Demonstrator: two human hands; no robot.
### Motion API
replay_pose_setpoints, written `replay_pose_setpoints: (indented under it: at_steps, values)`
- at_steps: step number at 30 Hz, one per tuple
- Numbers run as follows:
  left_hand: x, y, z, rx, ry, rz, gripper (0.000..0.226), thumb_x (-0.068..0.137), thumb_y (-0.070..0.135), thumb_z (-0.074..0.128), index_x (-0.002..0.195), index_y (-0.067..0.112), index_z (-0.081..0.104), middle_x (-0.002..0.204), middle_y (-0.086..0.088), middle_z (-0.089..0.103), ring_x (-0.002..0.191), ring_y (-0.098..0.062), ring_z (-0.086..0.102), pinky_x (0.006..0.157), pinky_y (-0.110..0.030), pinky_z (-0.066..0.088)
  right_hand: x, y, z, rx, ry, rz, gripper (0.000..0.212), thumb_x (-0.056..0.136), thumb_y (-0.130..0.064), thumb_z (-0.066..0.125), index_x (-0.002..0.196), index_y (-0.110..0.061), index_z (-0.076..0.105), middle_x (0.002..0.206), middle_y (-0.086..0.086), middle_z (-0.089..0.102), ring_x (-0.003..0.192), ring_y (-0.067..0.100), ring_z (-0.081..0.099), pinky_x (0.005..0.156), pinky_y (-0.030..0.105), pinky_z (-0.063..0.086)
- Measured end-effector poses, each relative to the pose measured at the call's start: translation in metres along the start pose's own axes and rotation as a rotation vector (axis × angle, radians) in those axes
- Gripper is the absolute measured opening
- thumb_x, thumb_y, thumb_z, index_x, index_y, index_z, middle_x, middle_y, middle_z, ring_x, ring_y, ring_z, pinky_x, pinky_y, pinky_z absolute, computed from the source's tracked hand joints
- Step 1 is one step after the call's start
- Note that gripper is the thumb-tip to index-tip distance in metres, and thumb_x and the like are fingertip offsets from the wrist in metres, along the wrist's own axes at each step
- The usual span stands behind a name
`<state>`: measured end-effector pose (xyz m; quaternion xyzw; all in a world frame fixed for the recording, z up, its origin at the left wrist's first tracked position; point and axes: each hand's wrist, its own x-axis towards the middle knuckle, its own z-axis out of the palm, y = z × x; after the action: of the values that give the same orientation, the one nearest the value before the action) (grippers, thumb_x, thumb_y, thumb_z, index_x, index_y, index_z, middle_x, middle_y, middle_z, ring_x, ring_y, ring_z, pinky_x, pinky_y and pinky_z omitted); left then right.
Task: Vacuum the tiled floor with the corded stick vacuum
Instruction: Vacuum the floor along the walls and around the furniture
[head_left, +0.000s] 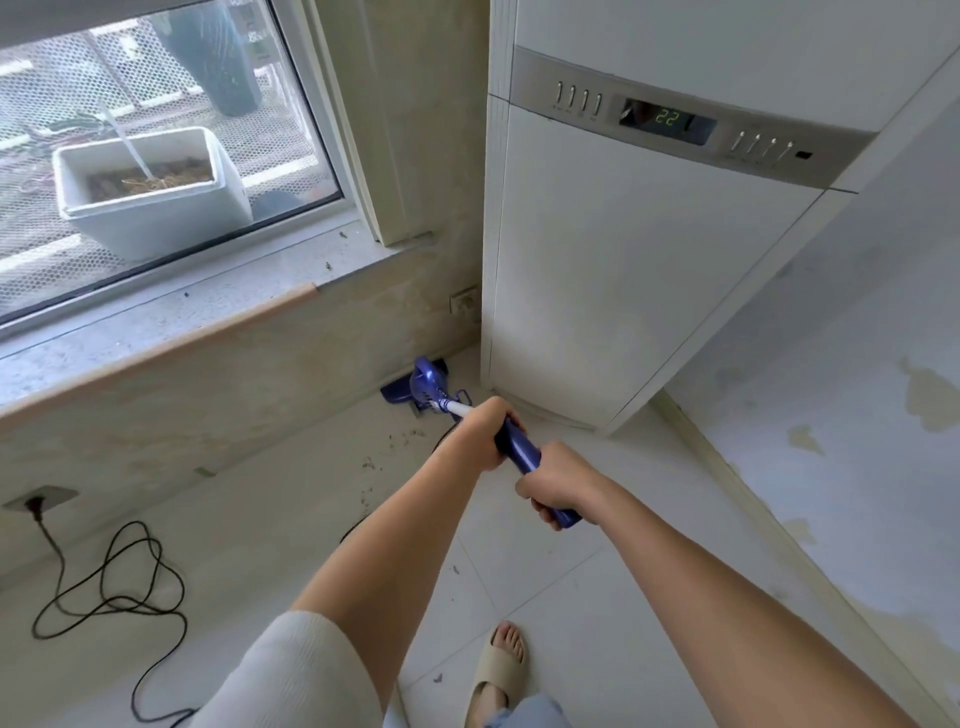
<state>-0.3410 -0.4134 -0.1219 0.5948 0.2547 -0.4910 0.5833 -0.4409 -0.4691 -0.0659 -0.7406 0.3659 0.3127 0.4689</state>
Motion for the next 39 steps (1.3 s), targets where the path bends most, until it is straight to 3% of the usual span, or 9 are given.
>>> replay_pose_setpoints:
  at_steps: [5,10,13,15,17,19,27,31,39]
  values:
    - [0.004,-0.016,-0.001,0.07,0.009,0.01,0.021,0.087,-0.002,0.038,0.067,0.006,0.041,0.057,-0.009,0.045,0.056,-0.021,0.044,0.056,-0.028,0.041,-0.017,0.016,0.016,0.015,0.059,-0.042,0.024,0.085,-0.003,0.051,0.109,-0.005,0.048,0.081,0.011,0.056,0.049,0.016,0.053,0.045,0.025,0.047]
    - [-0.016,-0.01,0.01,0.145,-0.095,-0.006,0.021,0.086,-0.001,0.04,0.067,0.006,0.044,0.065,-0.01,0.047,0.06,-0.02,0.047,0.058,-0.026,0.043,-0.042,0.018,0.003,0.147,0.119,-0.064,0.022,0.083,-0.003,0.054,0.105,-0.005,0.049,0.074,0.011,0.056,0.048,0.016,0.052,0.044,0.025,0.045]
    - [-0.021,-0.023,0.013,0.222,-0.119,-0.038,0.005,0.077,-0.002,0.045,0.077,0.003,0.043,0.066,-0.011,0.05,0.059,-0.021,0.051,0.058,-0.028,0.047,-0.056,0.028,0.015,0.206,0.154,-0.03,0.023,0.083,-0.003,0.056,0.106,-0.006,0.051,0.072,0.011,0.057,0.048,0.016,0.053,0.045,0.025,0.046]
    - [-0.019,-0.032,0.01,0.221,-0.147,-0.046,0.016,0.074,-0.003,0.047,0.088,0.002,0.04,0.06,-0.011,0.051,0.054,-0.023,0.053,0.056,-0.03,0.049,-0.06,0.033,0.029,0.234,0.171,-0.009,0.024,0.083,-0.004,0.056,0.107,-0.006,0.051,0.072,0.01,0.058,0.048,0.016,0.053,0.044,0.024,0.045]
    - [-0.02,-0.032,0.004,0.242,-0.156,-0.055,0.007,0.078,-0.003,0.046,0.08,0.002,0.042,0.059,-0.011,0.051,0.056,-0.023,0.051,0.061,-0.03,0.047,-0.058,0.031,0.039,0.249,0.19,-0.003,0.026,0.083,-0.004,0.056,0.108,-0.006,0.051,0.073,0.01,0.058,0.048,0.016,0.054,0.043,0.023,0.044]
    - [-0.02,-0.025,-0.003,0.246,-0.165,-0.051,0.012,0.08,-0.003,0.045,0.072,0.005,0.043,0.061,-0.01,0.049,0.057,-0.021,0.049,0.061,-0.029,0.046,-0.053,0.022,0.042,0.261,0.192,0.001,0.028,0.083,-0.004,0.056,0.11,-0.007,0.051,0.074,0.01,0.058,0.048,0.016,0.054,0.043,0.024,0.045]
    - [-0.004,-0.014,-0.025,0.249,-0.141,-0.053,0.01,0.08,-0.003,0.045,0.08,0.006,0.041,0.055,-0.007,0.047,0.052,-0.019,0.048,0.054,-0.027,0.046,-0.033,0.003,0.06,0.26,0.208,0.047,0.027,0.084,-0.003,0.053,0.111,-0.007,0.049,0.083,0.013,0.058,0.05,0.016,0.054,0.046,0.026,0.048]
    - [0.007,-0.011,-0.025,0.233,-0.157,-0.049,0.02,0.084,-0.004,0.042,0.067,0.007,0.044,0.046,-0.006,0.046,0.053,-0.019,0.045,0.058,-0.028,0.043,-0.023,0.004,0.06,0.254,0.21,0.043,0.029,0.085,-0.004,0.054,0.113,-0.009,0.048,0.085,0.012,0.059,0.051,0.015,0.055,0.045,0.024,0.047]
    - [0.018,0.018,0.027,0.175,-0.115,-0.005,0.021,0.083,-0.005,0.044,0.067,0.008,0.043,0.053,-0.006,0.046,0.056,-0.019,0.045,0.059,-0.026,0.043,0.01,0.013,-0.009,0.198,0.164,-0.034,0.026,0.085,-0.001,0.05,0.11,-0.008,0.046,0.086,0.013,0.058,0.05,0.016,0.054,0.043,0.024,0.045]
